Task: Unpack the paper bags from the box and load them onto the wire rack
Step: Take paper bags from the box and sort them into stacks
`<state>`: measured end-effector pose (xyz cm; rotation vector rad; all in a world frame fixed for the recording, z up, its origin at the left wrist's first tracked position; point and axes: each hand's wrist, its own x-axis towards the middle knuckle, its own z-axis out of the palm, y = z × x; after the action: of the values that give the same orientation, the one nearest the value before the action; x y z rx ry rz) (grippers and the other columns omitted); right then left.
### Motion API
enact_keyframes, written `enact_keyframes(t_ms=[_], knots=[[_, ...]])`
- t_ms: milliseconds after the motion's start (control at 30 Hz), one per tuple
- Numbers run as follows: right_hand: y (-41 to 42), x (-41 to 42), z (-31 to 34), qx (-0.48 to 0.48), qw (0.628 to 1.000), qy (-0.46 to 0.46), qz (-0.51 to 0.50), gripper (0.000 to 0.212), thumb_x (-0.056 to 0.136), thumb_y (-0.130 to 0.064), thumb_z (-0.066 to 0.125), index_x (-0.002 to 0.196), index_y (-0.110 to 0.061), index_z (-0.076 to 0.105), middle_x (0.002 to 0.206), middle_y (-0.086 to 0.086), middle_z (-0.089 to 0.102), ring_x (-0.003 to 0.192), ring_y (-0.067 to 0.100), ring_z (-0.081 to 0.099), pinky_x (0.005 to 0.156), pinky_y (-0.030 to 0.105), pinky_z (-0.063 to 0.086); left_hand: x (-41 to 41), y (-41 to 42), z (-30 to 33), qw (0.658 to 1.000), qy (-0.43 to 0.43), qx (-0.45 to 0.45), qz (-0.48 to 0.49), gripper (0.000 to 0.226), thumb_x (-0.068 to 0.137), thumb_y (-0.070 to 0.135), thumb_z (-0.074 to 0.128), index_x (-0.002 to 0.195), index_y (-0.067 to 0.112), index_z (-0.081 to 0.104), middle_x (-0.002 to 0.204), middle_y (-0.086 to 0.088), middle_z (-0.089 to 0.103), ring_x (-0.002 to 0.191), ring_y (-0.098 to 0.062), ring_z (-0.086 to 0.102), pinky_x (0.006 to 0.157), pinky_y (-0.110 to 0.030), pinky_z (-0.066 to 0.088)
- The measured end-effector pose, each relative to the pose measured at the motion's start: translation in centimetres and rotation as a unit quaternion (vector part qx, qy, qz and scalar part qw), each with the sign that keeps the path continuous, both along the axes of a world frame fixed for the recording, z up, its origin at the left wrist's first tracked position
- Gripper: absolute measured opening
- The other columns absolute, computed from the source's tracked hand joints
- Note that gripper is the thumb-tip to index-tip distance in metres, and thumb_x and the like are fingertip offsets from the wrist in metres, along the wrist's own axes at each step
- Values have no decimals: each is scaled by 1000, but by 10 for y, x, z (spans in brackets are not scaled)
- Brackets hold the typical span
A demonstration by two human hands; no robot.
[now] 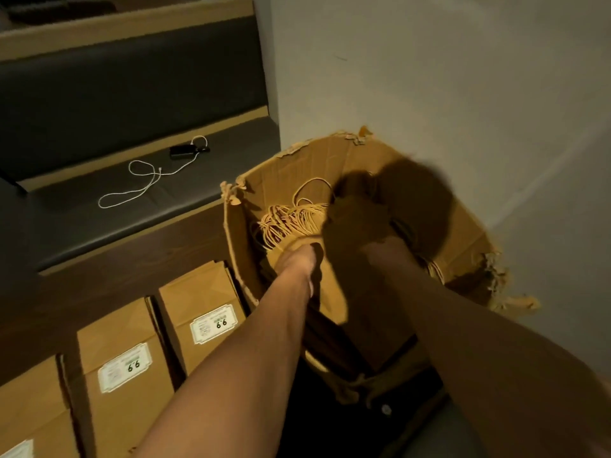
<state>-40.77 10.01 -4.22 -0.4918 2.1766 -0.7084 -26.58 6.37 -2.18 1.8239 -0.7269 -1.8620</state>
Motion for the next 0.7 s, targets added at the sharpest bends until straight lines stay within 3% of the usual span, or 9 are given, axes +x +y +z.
enact_keyframes(t_ms=[33, 167, 233, 300, 367, 433, 567, 600, 700], knots=[[1, -8, -9, 2, 1000, -3, -17, 61, 85, -30, 65, 138, -5, 47, 134, 15, 54, 118, 34, 55, 100, 43, 47, -4, -5, -13, 1000, -14, 18, -11, 41, 103, 16, 47, 140, 0, 50, 141, -16, 55, 129, -35, 53, 97, -39, 47], [7, -38, -27, 52, 996, 62, 23, 96, 76, -45, 76, 150, -7, 27, 150, 17, 35, 137, 37, 35, 113, 46, 31, -23, -20, -70, 998, -7, 53, -14, 44, 88, 31, 60, 122, 4, 64, 103, -12, 72, 86, -31, 70, 70, -36, 57], [7, -47, -34, 80, 992, 78, 50, 113, 74, -55, 75, 154, -11, 9, 157, 18, 18, 144, 40, 20, 117, 53, 22, -26, -33, -108, 997, -51, 63, -7, 60, 73, 37, 64, 124, 7, 63, 105, -11, 73, 88, -32, 71, 77, -40, 59], [6, -54, -42, 114, 988, 76, 73, 122, 70, -62, 75, 155, -17, -1, 159, 19, 6, 145, 42, 10, 117, 58, 17, -24, -28, -98, 995, -79, 49, 26, 63, 69, 32, 72, 125, 6, 60, 111, -12, 70, 94, -33, 70, 77, -38, 58], [5, -57, -50, 134, 985, 66, 85, 128, 64, -67, 75, 155, -18, 0, 158, 19, 5, 145, 44, 10, 116, 60, 17, -23, -20, -71, 997, -73, 26, 22, 54, 82, 22, 72, 131, 5, 57, 120, -14, 67, 99, -31, 68, 74, -33, 53], [6, -60, -58, 125, 989, 20, 77, 135, 52, -72, 77, 154, -14, 11, 157, 16, 19, 142, 43, 21, 114, 59, 24, -23, -18, -70, 998, -63, 12, -15, 49, 89, 15, 66, 135, 2, 55, 123, -17, 65, 87, -25, 66, 71, -30, 49], [7, -60, -64, 77, 995, -7, 57, 112, 59, -59, 79, 147, -10, 30, 146, 14, 41, 132, 39, 41, 108, 54, 35, -16, -23, -77, 995, -100, 9, -14, 61, 67, 17, 78, 123, 0, 59, 85, -16, 70, 66, -28, 67, 58, -37, 54], [6, -59, -62, 62, 997, -6, 52, 101, 65, -54, 78, 144, -9, 34, 143, 14, 44, 129, 39, 44, 107, 54, 37, -16, -25, -76, 996, -83, 4, -18, 58, 73, 17, 77, 124, 2, 55, 86, -15, 70, 65, -25, 64, 58, -32, 51], [2, -57, -57, -2, 1000, -15, 27, 73, 80, -42, 74, 136, -7, 43, 132, 12, 52, 120, 36, 51, 103, 48, 41, -17, -29, -66, 1000, -8, -16, -24, 58, 96, 18, 60, 148, 11, 38, 125, -7, 66, 77, -10, 66, 63, -13, 43]])
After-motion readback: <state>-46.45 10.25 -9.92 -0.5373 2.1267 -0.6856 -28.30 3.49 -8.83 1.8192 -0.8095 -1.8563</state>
